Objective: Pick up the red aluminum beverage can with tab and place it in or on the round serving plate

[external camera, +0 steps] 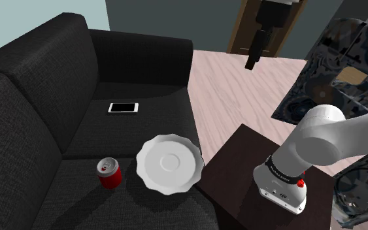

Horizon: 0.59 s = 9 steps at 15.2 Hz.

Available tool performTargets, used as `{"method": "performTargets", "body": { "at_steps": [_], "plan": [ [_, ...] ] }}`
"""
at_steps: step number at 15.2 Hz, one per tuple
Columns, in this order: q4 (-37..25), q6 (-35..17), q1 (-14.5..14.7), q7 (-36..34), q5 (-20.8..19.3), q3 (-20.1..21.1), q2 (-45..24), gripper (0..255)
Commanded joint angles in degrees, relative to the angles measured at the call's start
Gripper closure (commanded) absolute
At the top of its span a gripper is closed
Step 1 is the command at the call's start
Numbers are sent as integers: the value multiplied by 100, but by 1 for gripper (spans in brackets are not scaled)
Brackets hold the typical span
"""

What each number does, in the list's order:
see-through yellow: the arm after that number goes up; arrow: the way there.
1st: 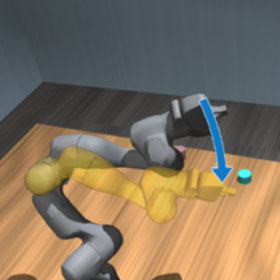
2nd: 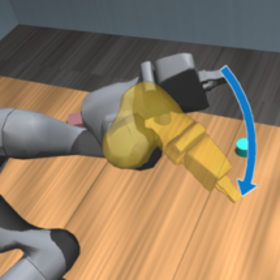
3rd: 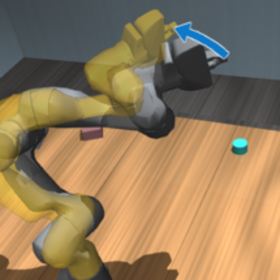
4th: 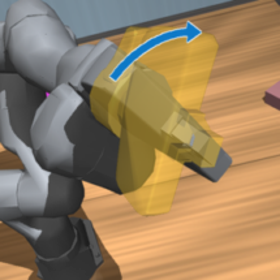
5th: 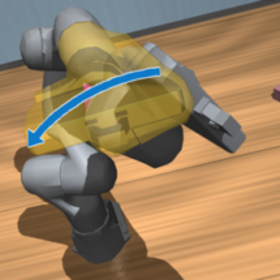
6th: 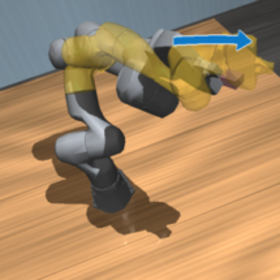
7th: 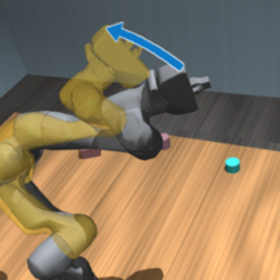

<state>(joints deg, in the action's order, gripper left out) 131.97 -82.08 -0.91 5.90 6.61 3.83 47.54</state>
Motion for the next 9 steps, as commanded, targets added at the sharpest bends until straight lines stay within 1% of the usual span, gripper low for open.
{"method": "performTargets", "body": {
  "at_steps": [1,9],
  "plan": [
    [0,0,0,0,0,0,0,0],
    [445,-1208,237,-653,516,899,-620,0]
  ]
}}
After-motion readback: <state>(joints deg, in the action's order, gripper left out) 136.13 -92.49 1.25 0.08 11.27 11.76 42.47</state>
